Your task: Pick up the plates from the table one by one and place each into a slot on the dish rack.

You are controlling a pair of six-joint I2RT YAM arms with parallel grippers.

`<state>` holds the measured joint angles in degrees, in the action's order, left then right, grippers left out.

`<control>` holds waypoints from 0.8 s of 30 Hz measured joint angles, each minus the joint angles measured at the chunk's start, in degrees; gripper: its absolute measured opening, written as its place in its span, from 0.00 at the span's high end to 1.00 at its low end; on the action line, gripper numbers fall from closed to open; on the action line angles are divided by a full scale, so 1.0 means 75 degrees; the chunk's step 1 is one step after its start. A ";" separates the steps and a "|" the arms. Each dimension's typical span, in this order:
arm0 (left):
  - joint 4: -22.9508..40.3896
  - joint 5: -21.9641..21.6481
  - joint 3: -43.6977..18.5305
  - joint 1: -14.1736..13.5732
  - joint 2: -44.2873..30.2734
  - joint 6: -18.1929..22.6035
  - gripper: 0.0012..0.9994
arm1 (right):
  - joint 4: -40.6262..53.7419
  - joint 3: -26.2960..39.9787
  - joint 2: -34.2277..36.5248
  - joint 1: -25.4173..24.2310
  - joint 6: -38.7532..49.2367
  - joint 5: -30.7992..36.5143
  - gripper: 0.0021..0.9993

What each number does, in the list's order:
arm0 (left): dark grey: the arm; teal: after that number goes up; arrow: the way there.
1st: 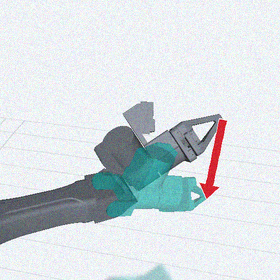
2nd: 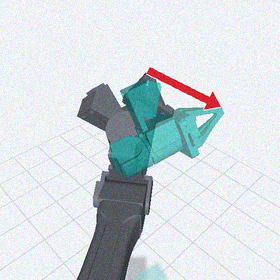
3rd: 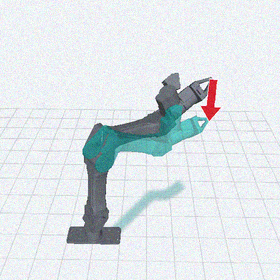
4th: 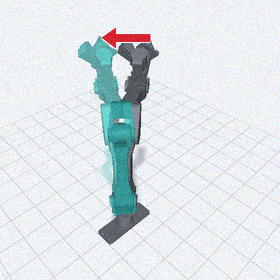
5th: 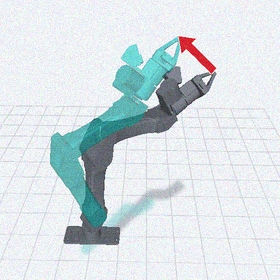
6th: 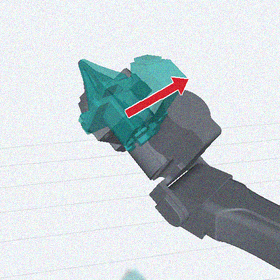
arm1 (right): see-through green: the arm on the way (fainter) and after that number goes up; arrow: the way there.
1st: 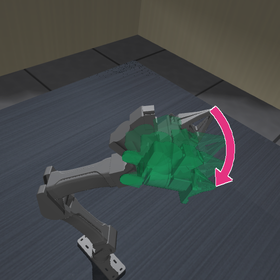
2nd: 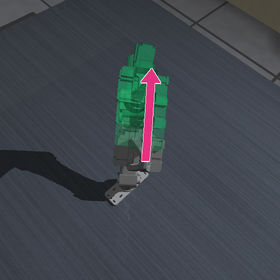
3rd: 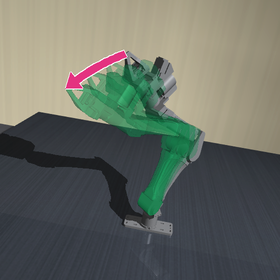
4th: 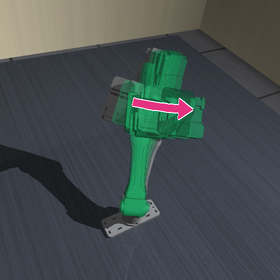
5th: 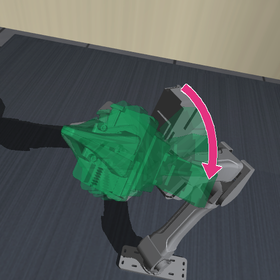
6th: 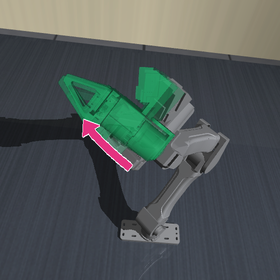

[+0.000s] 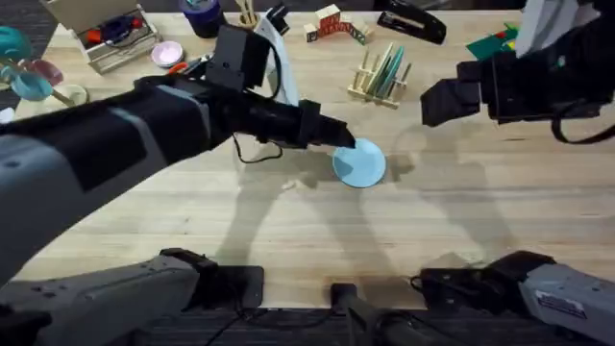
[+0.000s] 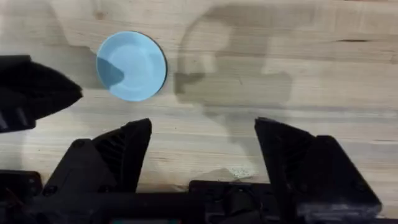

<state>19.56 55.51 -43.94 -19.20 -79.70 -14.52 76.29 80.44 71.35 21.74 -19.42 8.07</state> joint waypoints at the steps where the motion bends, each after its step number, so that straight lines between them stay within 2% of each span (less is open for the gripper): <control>1: -0.0108 -0.0005 0.0000 -0.0030 -0.0081 -0.0054 0.96 | 0.0003 0.0000 0.0003 0.0000 0.0004 0.0000 0.00; 7: -0.0406 -0.0012 0.0000 -0.0172 -0.0561 -0.0187 0.96 | 0.0003 0.0000 0.0003 0.0000 0.0055 -0.0002 0.00; 24: -0.1033 -0.0032 0.0000 -0.0172 -0.1671 -0.0265 0.96 | 0.0003 0.0000 0.0003 0.0000 0.0058 -0.0001 0.00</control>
<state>11.81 55.27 -43.94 -20.49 -92.23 -16.51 76.31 80.44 71.37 21.74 -18.98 8.06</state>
